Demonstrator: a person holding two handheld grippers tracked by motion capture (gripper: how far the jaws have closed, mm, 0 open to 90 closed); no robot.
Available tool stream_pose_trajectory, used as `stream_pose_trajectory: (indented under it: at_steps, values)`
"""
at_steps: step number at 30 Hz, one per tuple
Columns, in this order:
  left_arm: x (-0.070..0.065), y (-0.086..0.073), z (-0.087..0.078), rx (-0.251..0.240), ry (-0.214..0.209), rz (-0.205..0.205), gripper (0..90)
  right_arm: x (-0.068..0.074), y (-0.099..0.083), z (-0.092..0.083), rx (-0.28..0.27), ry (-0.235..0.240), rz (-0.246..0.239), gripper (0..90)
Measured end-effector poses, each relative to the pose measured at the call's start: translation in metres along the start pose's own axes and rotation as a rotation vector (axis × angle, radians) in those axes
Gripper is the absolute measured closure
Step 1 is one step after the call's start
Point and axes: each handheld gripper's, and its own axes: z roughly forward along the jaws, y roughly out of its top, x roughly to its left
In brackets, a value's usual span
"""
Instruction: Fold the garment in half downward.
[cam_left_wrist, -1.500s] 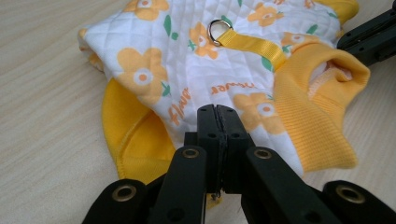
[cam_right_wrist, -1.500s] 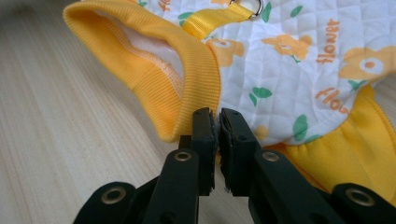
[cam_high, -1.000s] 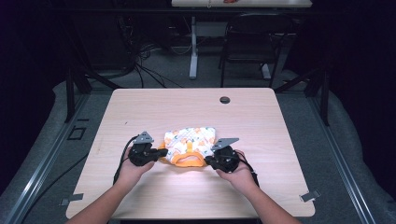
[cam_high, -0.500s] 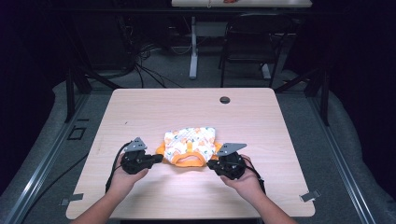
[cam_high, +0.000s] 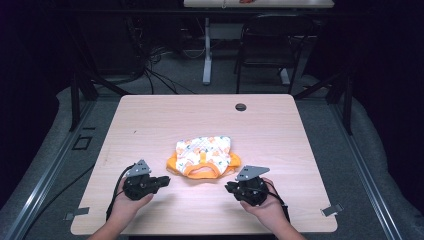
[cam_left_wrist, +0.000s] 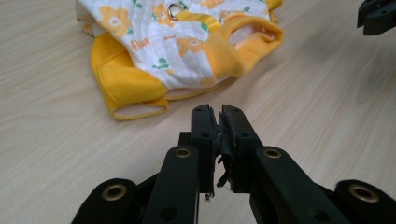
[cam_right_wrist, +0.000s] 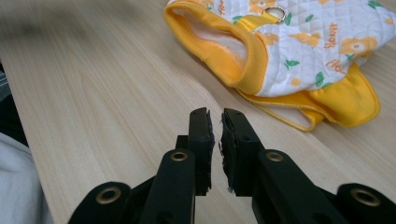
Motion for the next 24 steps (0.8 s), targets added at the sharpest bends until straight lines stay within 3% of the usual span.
stream_pose_trajectory:
  at_steps: [9,17,24]
  values:
    - [0.001,-0.012,-0.007,-0.011,-0.003,-0.04,81.6,0.007,-0.008,-0.008,-0.001,-0.002,0.009,80.6]
    - [0.006,-0.016,-0.005,-0.029,0.033,-0.037,74.2,0.006,-0.018,0.0,0.006,-0.041,-0.035,75.9]
    - [0.008,-0.02,0.002,-0.023,0.042,-0.04,69.6,-0.004,-0.028,0.009,0.002,-0.045,0.016,68.1]
